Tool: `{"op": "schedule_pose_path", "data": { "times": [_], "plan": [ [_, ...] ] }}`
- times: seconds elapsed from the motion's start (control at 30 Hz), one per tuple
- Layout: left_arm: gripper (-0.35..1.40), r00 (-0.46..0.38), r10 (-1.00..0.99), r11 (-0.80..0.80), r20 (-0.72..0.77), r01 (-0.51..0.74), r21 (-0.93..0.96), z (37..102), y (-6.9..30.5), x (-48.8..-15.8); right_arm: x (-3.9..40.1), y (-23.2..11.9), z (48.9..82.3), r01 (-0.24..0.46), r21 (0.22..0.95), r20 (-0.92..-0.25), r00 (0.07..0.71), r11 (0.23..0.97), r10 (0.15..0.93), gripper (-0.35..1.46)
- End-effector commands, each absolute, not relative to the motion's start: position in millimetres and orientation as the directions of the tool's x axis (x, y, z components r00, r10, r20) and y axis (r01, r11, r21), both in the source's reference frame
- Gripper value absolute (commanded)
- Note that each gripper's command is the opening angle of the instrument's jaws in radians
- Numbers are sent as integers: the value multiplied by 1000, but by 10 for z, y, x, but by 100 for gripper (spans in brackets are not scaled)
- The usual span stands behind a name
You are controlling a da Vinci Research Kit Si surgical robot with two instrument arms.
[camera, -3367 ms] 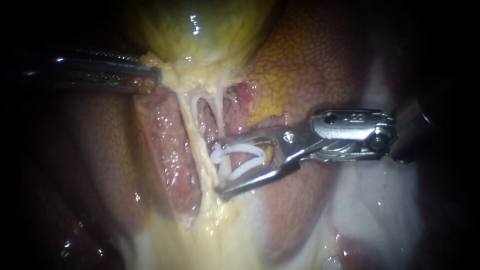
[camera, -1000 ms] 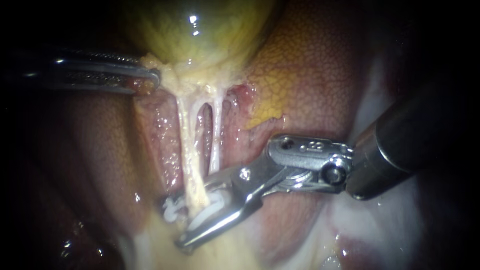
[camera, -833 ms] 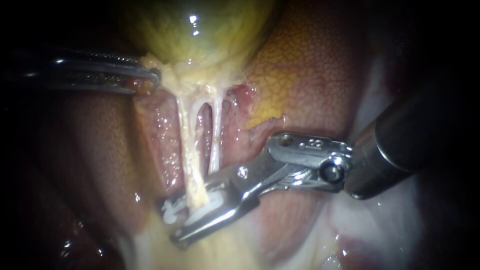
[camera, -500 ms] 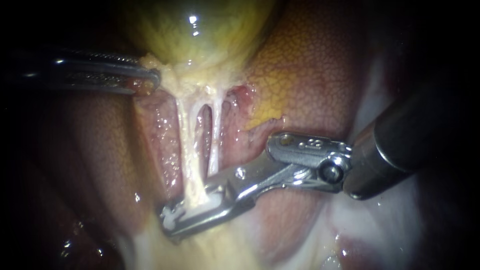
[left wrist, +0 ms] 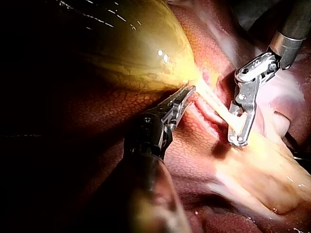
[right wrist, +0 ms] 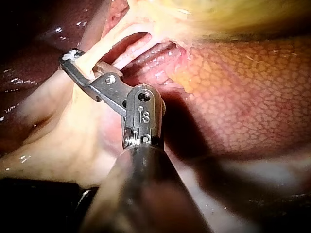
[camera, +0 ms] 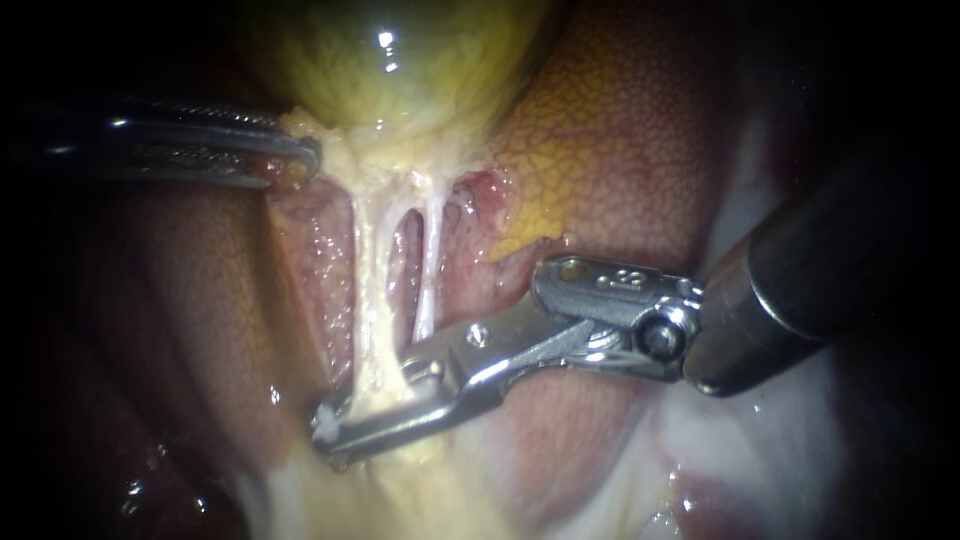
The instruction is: Clipping first clip left tube
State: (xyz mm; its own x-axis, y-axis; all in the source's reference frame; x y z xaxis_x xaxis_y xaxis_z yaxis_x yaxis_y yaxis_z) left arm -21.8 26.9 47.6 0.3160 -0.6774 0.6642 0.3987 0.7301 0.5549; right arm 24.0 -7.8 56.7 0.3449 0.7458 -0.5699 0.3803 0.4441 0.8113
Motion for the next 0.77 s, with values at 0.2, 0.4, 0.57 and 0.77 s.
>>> {"op": "schedule_pose_path", "data": {
  "times": [0.2, 0.4, 0.57, 0.77],
  "plan": [
    [-35, 316, -678, 730, 664, 399, 555, 475, 269, -218, 240, -78, 567, 380, 811, -570, 345, 444, 746, -35],
    [-35, 316, -678, 730, 664, 399, 555, 475, 268, -218, 240, -78, 567, 380, 811, -570, 345, 445, 746, -35],
    [-35, 316, -677, 730, 664, 399, 555, 475, 268, -218, 240, -78, 567, 380, 811, -570, 345, 444, 745, -35],
    [-35, 316, -677, 730, 664, 399, 555, 475, 268, -218, 240, -78, 567, 380, 811, -570, 345, 444, 745, -35]
  ]
}}
